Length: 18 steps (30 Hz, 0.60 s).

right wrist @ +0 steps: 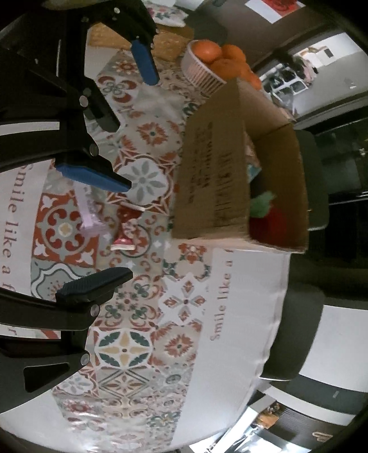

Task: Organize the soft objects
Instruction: 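Withdraw both grippers from the box toward the remaining wrappers, then close left gripper on the pink snack bar while right gripper grasps the red candy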

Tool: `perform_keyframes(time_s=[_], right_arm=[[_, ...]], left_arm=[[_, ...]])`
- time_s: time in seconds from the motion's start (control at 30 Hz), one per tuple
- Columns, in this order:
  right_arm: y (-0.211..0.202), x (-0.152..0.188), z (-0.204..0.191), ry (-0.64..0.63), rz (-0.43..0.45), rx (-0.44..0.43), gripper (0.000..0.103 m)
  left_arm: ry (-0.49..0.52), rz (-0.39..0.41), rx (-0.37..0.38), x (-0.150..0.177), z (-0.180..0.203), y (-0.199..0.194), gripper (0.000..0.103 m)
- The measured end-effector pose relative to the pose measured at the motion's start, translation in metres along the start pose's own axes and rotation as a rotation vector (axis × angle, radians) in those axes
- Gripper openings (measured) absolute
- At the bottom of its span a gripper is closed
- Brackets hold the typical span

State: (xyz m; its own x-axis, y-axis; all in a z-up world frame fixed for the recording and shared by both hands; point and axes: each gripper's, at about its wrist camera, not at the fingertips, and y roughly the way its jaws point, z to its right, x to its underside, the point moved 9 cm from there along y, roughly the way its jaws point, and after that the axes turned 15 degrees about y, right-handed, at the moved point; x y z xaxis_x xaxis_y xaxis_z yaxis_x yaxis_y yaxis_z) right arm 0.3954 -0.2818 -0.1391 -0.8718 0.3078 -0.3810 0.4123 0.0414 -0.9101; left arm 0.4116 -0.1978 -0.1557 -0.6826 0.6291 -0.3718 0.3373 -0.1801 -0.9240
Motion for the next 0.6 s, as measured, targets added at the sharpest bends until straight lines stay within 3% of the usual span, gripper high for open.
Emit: perform_keyframes(time_s=[0.27,0.6], right_arm=[[0.011,0.017,0.011,-0.040,-0.022,0.001,0.056],[0.042,0.029,0.015,-0.102,-0.076,-0.047,0.056]], left_arm=[[0.120,-0.061,0.060,0.008,0.036,0.027,0.076],[0.149,-0.141,0.142,0.021,0.061,0.065,0.076]])
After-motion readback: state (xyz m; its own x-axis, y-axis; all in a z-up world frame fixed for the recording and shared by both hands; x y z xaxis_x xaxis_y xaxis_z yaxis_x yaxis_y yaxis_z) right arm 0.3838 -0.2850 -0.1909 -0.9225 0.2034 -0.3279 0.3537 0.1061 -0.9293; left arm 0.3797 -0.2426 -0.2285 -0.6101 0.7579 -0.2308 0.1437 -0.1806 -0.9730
